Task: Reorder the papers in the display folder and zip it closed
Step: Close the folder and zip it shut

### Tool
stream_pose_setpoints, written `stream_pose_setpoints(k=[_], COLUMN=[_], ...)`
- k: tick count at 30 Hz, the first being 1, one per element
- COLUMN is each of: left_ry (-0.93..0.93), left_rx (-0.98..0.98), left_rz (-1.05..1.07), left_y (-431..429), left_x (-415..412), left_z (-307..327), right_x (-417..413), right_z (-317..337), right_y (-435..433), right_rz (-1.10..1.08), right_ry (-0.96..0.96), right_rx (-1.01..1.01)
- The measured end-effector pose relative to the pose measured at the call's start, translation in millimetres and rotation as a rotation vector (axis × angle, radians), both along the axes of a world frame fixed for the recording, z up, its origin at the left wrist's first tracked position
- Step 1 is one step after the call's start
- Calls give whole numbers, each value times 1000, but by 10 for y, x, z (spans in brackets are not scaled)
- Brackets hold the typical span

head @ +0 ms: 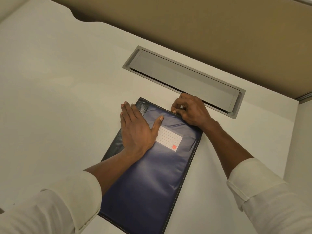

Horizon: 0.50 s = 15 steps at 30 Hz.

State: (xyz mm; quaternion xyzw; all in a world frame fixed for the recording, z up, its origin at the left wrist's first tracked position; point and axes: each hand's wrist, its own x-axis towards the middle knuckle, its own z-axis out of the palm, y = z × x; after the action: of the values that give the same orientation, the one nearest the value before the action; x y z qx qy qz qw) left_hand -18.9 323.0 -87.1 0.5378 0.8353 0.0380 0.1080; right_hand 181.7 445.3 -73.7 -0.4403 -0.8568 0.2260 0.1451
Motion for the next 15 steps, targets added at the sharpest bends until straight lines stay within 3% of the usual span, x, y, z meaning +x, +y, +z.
stream_pose_setpoints(k=[8,15], left_ry=[-1,-18], left_rx=[-13,-15], left_rz=[-4,0], left_y=[-4,-3], left_x=[4,10], left_z=[26,63], right_x=[25,-12], right_z=[7,-29], right_y=[97,197], right_rz=[48,97], right_ry=[-13,-11], right_rx=[-75,-24])
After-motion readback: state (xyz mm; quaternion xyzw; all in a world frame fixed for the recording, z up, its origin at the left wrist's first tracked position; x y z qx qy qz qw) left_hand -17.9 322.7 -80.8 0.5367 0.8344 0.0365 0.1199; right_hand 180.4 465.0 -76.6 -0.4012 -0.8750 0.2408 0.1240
